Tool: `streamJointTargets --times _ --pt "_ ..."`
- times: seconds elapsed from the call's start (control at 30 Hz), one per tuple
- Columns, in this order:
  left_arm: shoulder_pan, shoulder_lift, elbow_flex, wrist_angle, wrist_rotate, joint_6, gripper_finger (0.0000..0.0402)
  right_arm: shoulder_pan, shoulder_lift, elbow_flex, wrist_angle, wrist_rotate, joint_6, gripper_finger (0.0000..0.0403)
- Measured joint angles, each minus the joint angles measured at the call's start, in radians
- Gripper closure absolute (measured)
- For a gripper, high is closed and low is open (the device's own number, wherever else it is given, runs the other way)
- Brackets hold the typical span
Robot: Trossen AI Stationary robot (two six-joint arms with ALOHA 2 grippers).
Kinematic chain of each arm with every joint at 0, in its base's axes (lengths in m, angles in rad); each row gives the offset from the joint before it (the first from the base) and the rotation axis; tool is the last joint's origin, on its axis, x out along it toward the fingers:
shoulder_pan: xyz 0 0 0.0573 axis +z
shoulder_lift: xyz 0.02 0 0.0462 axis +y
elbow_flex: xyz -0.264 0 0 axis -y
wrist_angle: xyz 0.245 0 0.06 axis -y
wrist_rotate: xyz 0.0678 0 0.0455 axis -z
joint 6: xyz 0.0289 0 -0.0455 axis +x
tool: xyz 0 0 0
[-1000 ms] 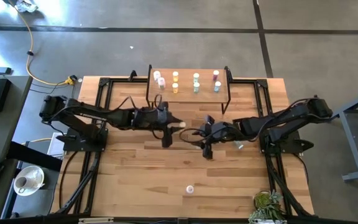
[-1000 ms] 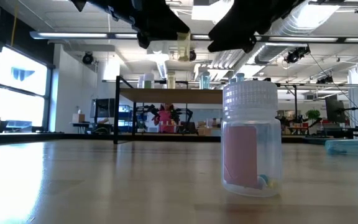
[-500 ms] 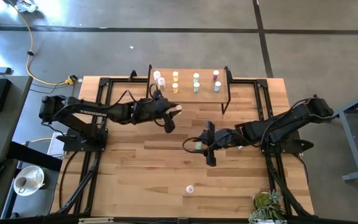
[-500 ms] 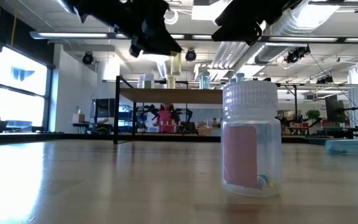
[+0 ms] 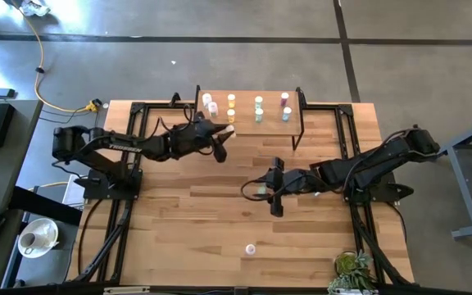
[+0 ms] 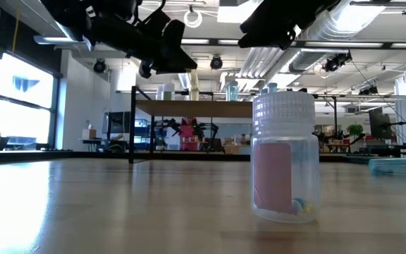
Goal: Pick and place medicine bottles onto shelf by color
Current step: Put the yellow pill bottle on the shelf aligned with the other yellow pill bottles
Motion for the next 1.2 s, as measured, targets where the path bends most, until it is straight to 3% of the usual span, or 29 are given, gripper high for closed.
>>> streamJointTargets --times 0.33,0.6,0.93,1.2 --pt "0.03 0.0 0.108 -0.204 -0.001 0.025 0.0287 0.0 0.0 0.0 0.0 0.003 0.0 0.0201" --pt "0.03 0.0 0.109 -0.216 -0.053 0.031 0.0287 0.0 0.0 0.0 0.0 0.003 0.0 0.0201" --pt "0.03 0.0 0.187 -0.289 -0.046 0.06 0.0287 0.0 0.0 0.0 0.0 0.003 0.0 0.0201" --pt "0.03 0.044 0.165 -0.292 -0.052 0.024 0.0287 0.0 0.0 0.0 0.0 0.003 0.001 0.0201"
